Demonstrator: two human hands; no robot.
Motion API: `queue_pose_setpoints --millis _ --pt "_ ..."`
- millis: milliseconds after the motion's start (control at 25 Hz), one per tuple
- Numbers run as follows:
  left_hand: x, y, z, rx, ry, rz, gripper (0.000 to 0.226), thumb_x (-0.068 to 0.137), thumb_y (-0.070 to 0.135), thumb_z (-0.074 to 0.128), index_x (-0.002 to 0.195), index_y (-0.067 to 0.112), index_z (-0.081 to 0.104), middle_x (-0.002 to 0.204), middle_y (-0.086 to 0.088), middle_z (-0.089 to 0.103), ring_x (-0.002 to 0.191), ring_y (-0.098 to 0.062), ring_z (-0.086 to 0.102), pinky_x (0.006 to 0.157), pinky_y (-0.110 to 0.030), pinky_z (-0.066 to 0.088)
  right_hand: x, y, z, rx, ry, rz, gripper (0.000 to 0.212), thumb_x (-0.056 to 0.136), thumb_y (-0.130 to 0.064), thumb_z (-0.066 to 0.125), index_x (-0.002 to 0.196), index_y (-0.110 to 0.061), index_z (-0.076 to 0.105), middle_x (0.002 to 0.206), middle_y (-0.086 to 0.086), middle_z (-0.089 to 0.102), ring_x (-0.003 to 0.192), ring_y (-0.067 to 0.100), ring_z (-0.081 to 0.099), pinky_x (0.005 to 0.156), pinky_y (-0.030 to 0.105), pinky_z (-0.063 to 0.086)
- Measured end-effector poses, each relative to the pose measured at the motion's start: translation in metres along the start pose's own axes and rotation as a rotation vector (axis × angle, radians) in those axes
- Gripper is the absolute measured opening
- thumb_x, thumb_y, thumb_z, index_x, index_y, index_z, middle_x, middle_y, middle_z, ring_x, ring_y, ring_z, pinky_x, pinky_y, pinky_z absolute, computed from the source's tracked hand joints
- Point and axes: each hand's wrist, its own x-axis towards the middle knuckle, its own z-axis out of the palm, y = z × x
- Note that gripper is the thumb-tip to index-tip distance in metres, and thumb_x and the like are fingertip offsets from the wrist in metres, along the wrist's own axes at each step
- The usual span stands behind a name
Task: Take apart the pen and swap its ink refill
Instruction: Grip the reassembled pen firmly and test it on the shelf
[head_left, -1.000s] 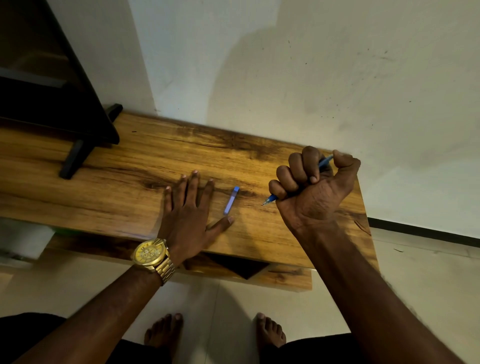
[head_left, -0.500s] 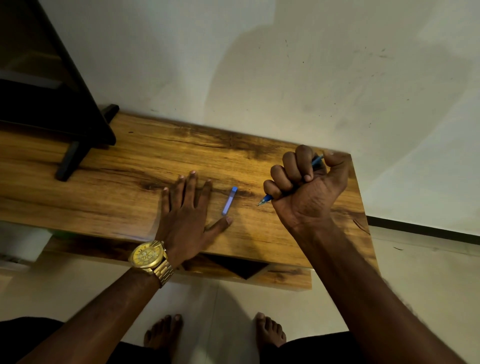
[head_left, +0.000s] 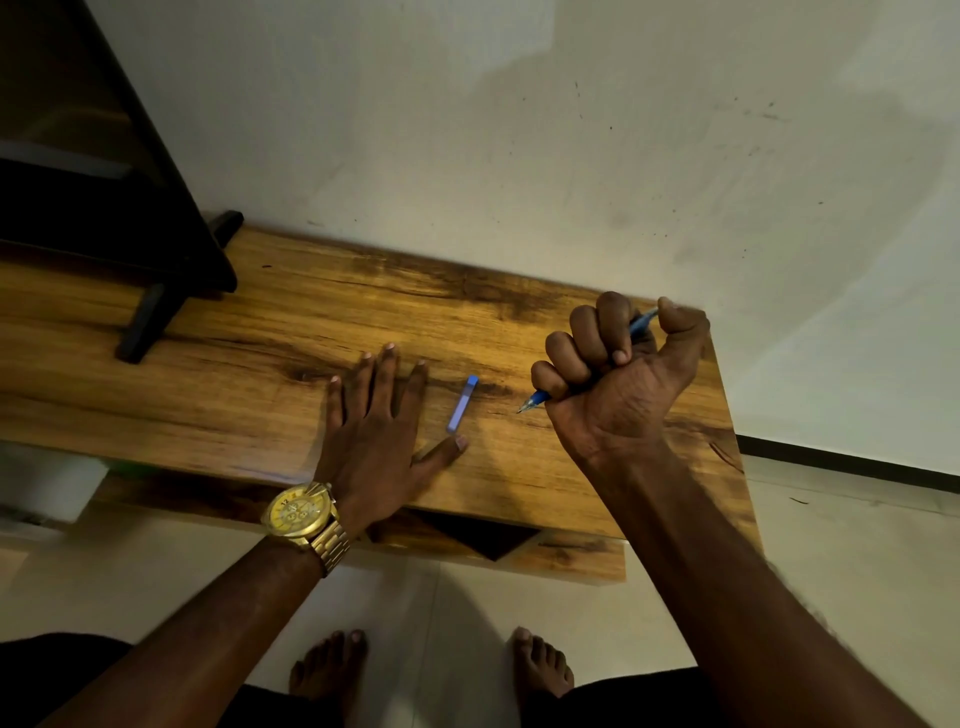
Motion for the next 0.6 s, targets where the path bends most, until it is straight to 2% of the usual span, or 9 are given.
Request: queue_pose_setpoints --millis 360,600 --pt "0.0 0.0001 -0.0021 0.002 -0.016 0.004 0.111 0.084 0.095 0.015 0.173 0.031 0.004 0.183 -0.008 -0.011 0.169 -0.035 -0.007 0.134 -0.063 0.002 -0.0007 -0.0014 0.002 -0.004 -0.004 -0.002 0.042 0.089 -0.048 0.034 0.059 -0.021 0.025 0.054 -0.005 0.016 0.048 0.012 0.01 0.05 0.025 0.011" --pt "-0.0005 -0.0003 -0.0014 -0.016 0.002 0.01 0.114 0.082 0.098 0.011 0.173 0.029 0.009 0.183 -0.009 -0.007 0.169 -0.036 -0.005 0.134 -0.064 0.003 -0.0014 -0.0009 0.0029 -0.013 0.0 -0.007 0.042 0.091 -0.046 0.033 0.059 -0.02 0.024 0.054 -0.005 0.016 0.048 0.012 0.01 0.05 0.024 0.012"
